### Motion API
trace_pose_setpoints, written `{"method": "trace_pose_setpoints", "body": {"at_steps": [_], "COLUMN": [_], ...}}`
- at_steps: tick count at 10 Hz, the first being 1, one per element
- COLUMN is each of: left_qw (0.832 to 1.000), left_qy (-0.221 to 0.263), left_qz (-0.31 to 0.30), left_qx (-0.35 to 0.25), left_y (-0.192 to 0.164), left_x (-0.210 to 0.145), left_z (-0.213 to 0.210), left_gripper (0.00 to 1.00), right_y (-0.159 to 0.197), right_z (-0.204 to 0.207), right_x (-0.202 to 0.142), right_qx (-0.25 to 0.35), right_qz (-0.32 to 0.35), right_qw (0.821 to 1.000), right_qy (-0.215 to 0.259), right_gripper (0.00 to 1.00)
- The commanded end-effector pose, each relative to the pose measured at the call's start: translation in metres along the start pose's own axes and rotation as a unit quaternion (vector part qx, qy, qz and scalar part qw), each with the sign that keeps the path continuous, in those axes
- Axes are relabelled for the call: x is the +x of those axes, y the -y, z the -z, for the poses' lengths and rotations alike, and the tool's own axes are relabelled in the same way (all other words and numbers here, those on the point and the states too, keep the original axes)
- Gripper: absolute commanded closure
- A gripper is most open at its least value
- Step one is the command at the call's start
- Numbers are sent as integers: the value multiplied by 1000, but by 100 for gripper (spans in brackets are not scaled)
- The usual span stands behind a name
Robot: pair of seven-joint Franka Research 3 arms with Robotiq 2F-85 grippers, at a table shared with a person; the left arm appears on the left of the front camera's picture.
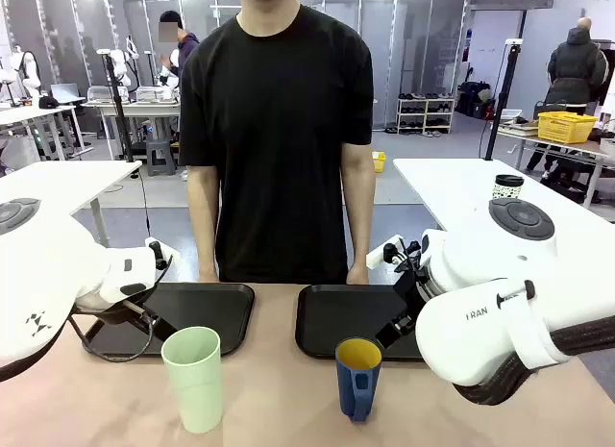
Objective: Sort and store the cups by type.
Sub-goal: Pick up the Reusable plastic cup.
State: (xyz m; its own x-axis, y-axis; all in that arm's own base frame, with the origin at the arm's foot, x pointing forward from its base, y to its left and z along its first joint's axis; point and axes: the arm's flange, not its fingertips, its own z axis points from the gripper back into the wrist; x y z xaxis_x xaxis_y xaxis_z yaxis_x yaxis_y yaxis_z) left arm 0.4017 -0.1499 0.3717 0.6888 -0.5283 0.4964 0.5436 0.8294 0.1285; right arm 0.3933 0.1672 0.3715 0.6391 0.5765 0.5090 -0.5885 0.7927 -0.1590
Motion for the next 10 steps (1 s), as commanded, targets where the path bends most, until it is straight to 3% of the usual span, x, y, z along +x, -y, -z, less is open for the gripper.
{"method": "trace_pose_setpoints", "body": {"at_steps": [1,10], "left_qw": [1000,1000], "left_qy": [0,0], "left_qz": [0,0], "left_qx": [0,0], "left_y": [0,0], "left_x": [0,0], "left_z": [0,0], "left_gripper": [0,0], "right_y": [0,0], "right_z": [0,0], "right_x": [0,0], "right_qx": [0,0], "right_qz": [0,0], "right_qw": [1000,1000], "right_qy": [0,0], "right_gripper": [0,0]}}
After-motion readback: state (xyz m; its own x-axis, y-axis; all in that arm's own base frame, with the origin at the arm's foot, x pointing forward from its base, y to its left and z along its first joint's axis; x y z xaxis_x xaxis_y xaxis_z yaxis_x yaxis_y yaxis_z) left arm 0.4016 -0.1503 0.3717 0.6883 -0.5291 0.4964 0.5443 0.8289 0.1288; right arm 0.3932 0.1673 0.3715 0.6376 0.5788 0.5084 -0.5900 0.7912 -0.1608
